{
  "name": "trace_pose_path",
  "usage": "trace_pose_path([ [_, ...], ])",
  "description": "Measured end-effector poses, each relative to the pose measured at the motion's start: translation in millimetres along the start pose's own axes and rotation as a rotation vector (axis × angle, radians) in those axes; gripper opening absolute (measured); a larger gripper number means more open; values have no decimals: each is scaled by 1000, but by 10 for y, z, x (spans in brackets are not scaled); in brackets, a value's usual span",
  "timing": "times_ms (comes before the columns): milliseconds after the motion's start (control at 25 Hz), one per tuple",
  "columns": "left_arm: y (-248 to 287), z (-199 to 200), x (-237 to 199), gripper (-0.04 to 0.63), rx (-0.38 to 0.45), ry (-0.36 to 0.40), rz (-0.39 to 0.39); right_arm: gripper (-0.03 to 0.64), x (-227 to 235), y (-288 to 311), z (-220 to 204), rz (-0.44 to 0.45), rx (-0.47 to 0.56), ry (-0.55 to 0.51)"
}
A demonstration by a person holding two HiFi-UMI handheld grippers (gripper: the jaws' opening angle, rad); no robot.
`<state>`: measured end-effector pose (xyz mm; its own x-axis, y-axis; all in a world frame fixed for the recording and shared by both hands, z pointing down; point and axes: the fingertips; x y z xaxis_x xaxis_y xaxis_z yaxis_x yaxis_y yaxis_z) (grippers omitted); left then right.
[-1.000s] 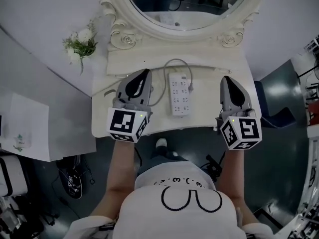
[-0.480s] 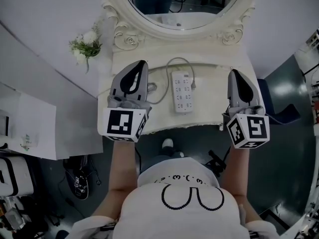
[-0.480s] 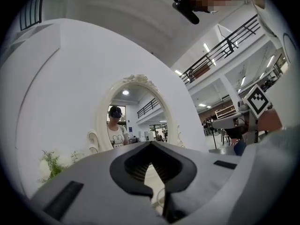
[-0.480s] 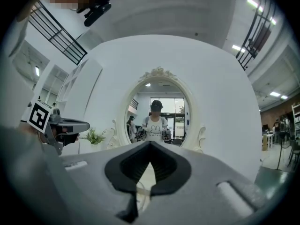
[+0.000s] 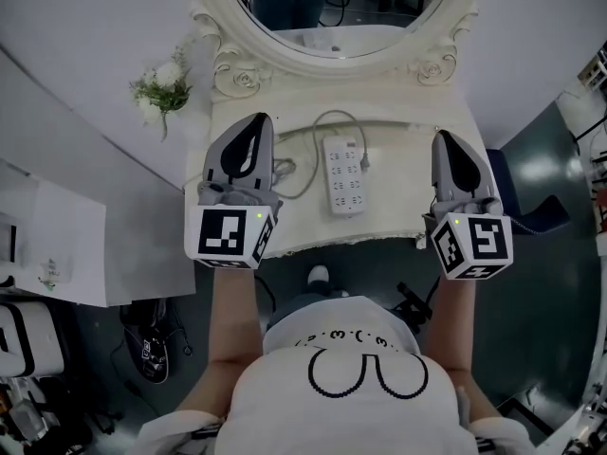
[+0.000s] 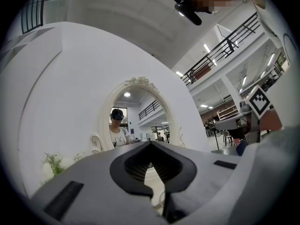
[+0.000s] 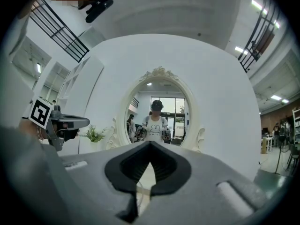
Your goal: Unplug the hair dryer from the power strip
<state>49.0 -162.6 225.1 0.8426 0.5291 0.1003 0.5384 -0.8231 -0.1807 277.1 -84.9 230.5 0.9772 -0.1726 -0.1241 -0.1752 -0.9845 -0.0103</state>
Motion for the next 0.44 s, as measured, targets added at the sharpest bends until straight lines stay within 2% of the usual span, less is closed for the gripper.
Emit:
trace_pose_path([
  [440, 58, 9, 21, -3, 0, 6, 4, -2, 85, -24, 26, -1, 0, -9],
])
Point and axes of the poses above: the fingertips, and each gripper's own axes: y forward along the fingers, x to its right, z out of its top, and after that the axes turned 7 degrees about z, right-handed
